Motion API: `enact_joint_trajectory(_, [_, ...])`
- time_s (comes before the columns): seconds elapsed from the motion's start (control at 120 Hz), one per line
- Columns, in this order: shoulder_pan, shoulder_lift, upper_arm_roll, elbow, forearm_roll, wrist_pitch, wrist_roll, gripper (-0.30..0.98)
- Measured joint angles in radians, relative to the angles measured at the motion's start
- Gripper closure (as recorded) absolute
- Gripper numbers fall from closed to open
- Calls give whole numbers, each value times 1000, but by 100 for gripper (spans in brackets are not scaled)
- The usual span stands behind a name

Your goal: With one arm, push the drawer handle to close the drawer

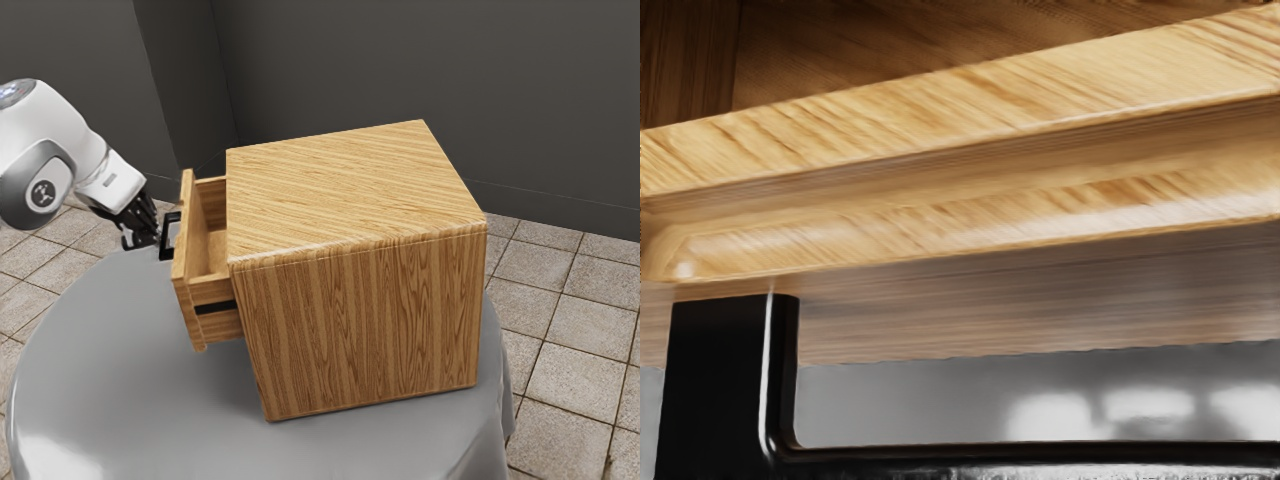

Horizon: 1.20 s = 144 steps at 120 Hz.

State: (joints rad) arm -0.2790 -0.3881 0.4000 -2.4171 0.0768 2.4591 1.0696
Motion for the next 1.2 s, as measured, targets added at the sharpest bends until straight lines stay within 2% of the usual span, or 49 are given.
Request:
enact_joint_trajectory(0.4, [-7, 10, -29, -1, -48, 51, -4, 78])
enact_joint_trajectory(1.2, [-87, 76, -30, 3, -89, 224, -7, 79])
